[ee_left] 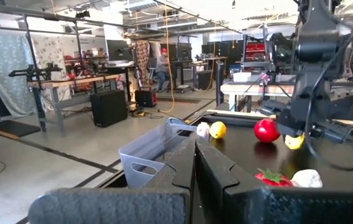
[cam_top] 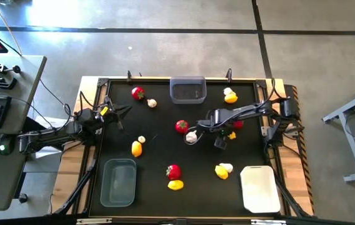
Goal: Sort produce into baskets
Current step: Put the middle right lemon into the transparent bin
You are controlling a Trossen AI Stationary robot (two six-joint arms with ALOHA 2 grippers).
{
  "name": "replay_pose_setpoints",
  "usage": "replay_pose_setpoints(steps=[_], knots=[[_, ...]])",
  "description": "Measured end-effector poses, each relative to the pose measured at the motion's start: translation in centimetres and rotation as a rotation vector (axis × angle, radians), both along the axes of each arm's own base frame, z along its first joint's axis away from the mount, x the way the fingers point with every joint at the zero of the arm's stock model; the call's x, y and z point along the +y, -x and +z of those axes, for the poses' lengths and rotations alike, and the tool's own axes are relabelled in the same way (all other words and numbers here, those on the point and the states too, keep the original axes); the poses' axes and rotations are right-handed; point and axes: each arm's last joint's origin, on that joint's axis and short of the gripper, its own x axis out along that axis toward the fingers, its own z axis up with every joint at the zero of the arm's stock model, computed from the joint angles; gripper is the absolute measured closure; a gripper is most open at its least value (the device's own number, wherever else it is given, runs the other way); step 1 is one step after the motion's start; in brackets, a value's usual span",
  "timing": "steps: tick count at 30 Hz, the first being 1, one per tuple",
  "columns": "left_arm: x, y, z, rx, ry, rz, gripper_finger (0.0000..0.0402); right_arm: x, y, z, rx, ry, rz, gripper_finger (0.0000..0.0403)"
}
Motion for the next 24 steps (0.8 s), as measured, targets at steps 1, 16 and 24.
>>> replay_pose_setpoints(steps=[1, 16, 24], knots=[[0.0, 0.0, 0.0, -0.001, 0.003, 0.000, 0.0401, -0.2, -0.7, 0.6, -0.040, 0.008, 0.016, 0.0256], [0.0, 0.0, 0.2, -0.025, -0.003, 0.000, 0.0401, -10.5, -9.5, 9.5, -0.879, 0.269, 0.080, 0.0256], [0.0, 0.0, 0.2, -0.019, -0.001, 0.005, 0.0401, -18.2, -9.3, 7.3, -0.638, 0.287, 0.280, 0.0256]])
